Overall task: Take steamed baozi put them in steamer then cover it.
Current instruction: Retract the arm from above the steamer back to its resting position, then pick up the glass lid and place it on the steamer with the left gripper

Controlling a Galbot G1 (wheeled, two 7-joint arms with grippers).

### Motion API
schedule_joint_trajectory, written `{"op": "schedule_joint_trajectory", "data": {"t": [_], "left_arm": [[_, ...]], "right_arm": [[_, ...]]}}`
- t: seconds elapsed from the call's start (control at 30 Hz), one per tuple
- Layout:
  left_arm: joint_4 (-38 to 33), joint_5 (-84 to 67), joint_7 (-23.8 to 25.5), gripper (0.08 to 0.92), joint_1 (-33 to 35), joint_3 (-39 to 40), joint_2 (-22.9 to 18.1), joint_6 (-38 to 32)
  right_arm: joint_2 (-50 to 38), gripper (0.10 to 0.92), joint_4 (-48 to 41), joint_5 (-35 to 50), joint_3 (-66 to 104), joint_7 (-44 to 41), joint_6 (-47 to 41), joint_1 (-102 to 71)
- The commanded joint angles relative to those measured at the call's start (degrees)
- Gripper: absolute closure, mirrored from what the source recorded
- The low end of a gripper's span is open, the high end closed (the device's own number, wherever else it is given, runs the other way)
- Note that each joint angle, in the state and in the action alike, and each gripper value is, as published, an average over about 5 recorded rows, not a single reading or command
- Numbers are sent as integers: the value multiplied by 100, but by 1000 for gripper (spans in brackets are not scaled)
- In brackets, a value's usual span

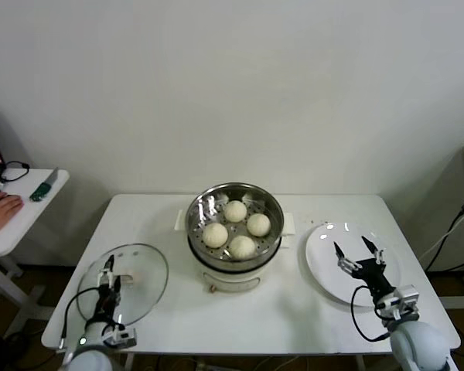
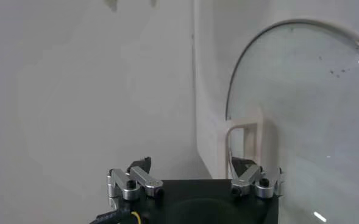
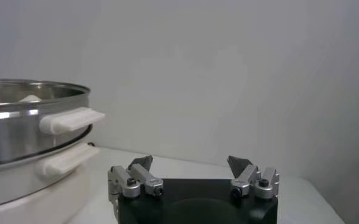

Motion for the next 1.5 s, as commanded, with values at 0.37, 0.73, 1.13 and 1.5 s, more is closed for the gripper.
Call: {"op": "schedule_joint_trajectory", "data": {"t": [0.37, 0.73, 1.13, 1.5], "left_arm": [[864, 16, -309, 177, -731, 110, 125, 18], [915, -159, -330, 269, -782, 185, 163, -70], [645, -315, -218, 615, -654, 191, 233, -50], [-645, -585, -224, 850, -84, 212, 598, 649]], "right_arm": [[231, 203, -32, -298, 71, -78, 77, -118], [362, 203, -105, -492, 31, -161, 133, -118], [416, 203, -183, -620, -21, -179, 160, -42], [306, 203, -342, -687, -42, -193, 191, 104]]}}
